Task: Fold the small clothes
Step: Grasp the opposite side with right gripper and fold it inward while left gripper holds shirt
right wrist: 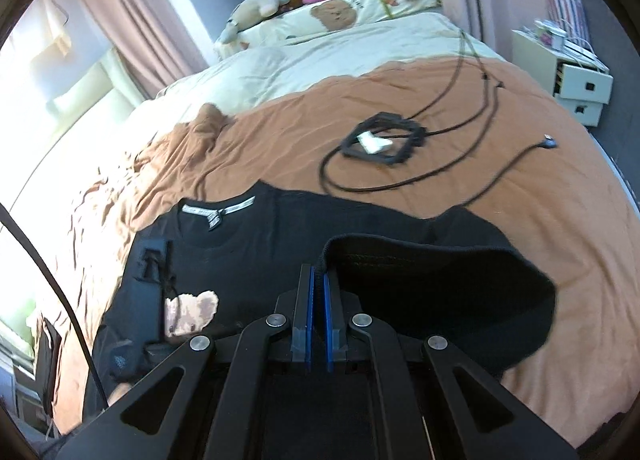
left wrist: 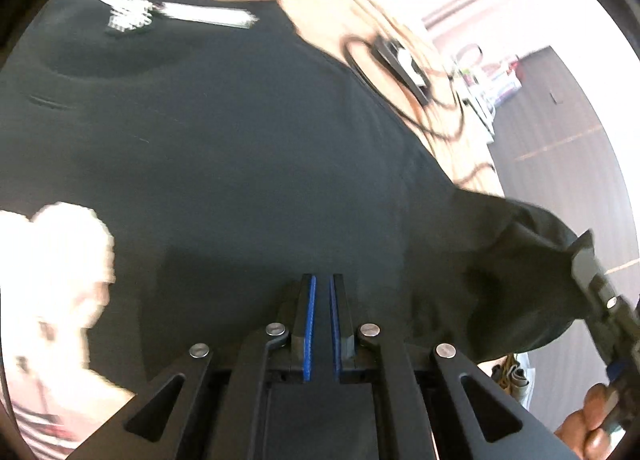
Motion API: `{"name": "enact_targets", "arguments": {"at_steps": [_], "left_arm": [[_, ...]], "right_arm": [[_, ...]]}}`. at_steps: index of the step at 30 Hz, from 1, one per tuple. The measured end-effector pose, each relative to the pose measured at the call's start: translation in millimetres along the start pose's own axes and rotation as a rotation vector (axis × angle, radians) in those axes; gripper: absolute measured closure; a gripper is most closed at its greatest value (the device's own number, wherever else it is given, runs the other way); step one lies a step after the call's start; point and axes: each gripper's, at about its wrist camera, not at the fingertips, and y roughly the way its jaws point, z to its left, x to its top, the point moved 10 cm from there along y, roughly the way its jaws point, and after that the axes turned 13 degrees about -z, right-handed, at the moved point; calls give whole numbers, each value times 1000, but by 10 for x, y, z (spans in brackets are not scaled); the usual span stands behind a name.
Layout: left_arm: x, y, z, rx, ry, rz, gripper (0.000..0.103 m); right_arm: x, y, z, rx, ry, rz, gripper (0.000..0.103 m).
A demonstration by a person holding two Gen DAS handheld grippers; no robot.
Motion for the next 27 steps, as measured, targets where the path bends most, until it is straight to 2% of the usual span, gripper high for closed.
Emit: {"name": "enact_targets", "arguments": {"at_steps": [8, 11, 13, 17, 18, 20, 22, 26, 27], "left_arm": [[154, -589, 532, 51, -36, -71, 97], [191, -769, 760, 83, -36, -82, 97], [203, -876, 885, 102, -49, -87, 97], [158, -955, 914, 99, -54, -74, 97], [142, -986, 921, 102, -48, -70, 95], [101, -1021, 912, 111, -32, -63, 94], [74, -1033, 888, 111, -31, -55, 93], [39, -1026, 852, 131, 5, -42, 92], [37, -1023, 846, 140, 18, -41, 88]], "right_arm": [[-258, 451, 514, 17, -73, 99, 102], [-399, 575, 710, -3, -132, 179, 102], [-458, 601, 772, -25, -168, 211, 101], [-425, 528, 822, -27, -140, 238, 99], [-410, 488, 811, -30, -135, 234, 94], [-379, 422, 774, -32, -116, 232, 76], [-365, 337, 761, -35, -103, 213, 47], [-430, 90, 745, -24, -86, 186, 44], [-459, 50, 712, -30, -86, 187, 44]]}}
